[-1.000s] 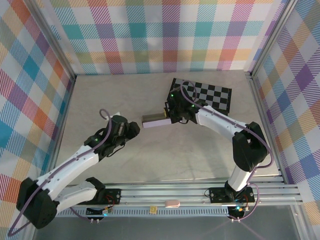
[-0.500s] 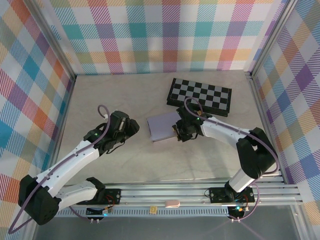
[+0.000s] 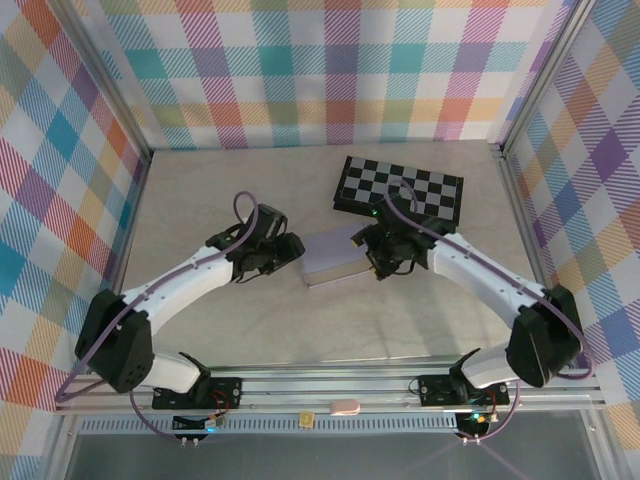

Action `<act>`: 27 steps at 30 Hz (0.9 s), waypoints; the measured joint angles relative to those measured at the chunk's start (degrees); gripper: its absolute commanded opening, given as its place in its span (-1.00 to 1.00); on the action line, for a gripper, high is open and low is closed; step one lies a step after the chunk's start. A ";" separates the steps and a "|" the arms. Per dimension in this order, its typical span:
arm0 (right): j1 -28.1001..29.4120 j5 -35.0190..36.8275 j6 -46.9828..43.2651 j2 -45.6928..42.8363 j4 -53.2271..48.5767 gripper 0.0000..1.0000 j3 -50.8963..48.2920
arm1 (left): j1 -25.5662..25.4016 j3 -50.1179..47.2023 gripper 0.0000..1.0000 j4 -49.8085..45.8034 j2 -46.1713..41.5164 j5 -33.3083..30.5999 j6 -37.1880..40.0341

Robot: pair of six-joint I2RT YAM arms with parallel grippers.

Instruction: Fold the paper box

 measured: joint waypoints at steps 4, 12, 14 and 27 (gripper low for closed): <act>-4.63 -2.21 -7.85 -2.23 -2.36 0.33 2.05 | 0.85 3.08 0.05 1.57 6.10 2.54 1.64; -14.86 -9.75 -29.18 4.81 -6.47 0.12 10.80 | 0.87 3.19 -0.06 1.51 10.56 3.54 3.69; -16.24 -11.85 -35.15 9.53 -7.02 0.06 14.16 | 0.90 3.19 -0.06 1.49 10.73 3.67 4.52; -17.14 -20.48 -56.63 28.72 -11.56 -0.13 20.39 | 0.90 2.43 -0.47 4.90 13.53 5.49 5.60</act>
